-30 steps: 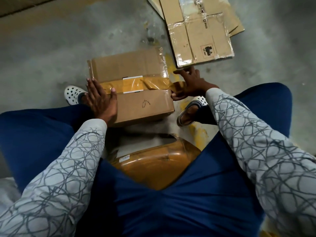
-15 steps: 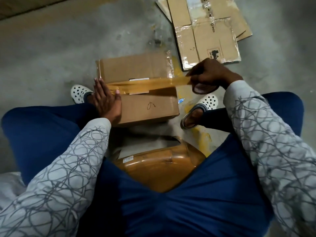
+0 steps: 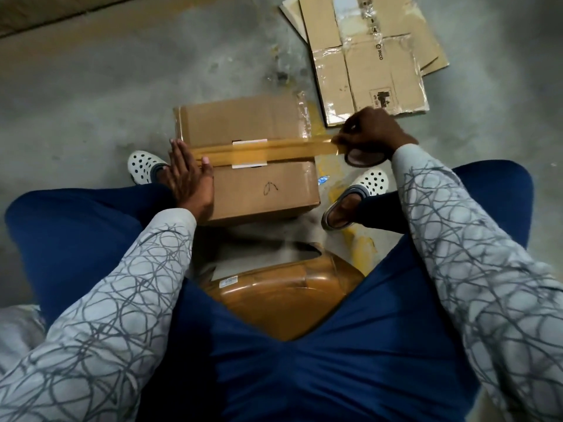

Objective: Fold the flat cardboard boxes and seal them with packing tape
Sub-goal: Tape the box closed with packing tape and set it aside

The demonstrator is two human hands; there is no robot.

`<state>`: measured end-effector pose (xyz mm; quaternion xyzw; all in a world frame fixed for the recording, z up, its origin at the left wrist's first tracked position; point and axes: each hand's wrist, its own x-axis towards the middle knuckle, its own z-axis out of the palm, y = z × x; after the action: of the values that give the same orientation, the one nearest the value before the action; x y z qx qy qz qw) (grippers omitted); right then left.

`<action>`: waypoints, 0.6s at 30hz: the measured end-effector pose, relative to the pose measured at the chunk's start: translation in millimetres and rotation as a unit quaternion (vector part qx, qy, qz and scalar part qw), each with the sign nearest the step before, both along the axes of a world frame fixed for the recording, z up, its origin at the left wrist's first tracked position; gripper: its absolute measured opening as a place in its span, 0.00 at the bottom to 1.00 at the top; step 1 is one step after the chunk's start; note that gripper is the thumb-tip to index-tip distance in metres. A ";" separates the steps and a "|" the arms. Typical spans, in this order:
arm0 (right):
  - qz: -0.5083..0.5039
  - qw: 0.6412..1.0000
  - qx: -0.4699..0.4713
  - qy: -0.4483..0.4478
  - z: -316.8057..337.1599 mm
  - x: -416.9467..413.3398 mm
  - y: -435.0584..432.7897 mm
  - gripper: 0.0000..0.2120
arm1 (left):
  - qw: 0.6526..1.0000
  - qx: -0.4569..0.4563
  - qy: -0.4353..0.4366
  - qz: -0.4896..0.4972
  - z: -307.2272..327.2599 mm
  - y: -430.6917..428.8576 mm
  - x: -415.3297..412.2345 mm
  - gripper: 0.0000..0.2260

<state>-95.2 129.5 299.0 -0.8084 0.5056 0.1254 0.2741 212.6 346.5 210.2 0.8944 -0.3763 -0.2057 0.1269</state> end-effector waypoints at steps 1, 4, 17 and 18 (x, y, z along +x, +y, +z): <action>-0.003 1.000 0.022 0.013 -12.1 0.6 3.7 0.22 | 1.000 0.001 -0.002 -0.001 -0.9 -0.3 1.0 0.30; -0.039 0.998 0.049 0.011 -41.1 6.7 12.1 0.21 | 1.000 0.005 -0.004 -0.001 -2.6 0.8 1.8 0.30; -0.118 0.987 0.044 -0.100 -61.1 -7.7 5.8 0.16 | 0.957 -0.031 -0.074 -0.278 56.0 -6.5 -205.9 0.35; -0.105 0.989 0.041 -0.100 -62.6 -8.0 6.8 0.16 | 0.963 0.002 -0.060 -0.263 51.8 -8.7 -225.8 0.37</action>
<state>-103.2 136.3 236.5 -0.7477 0.5519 0.0349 0.3676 -13.2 337.8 262.0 0.7747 -0.6051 -0.1782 0.0434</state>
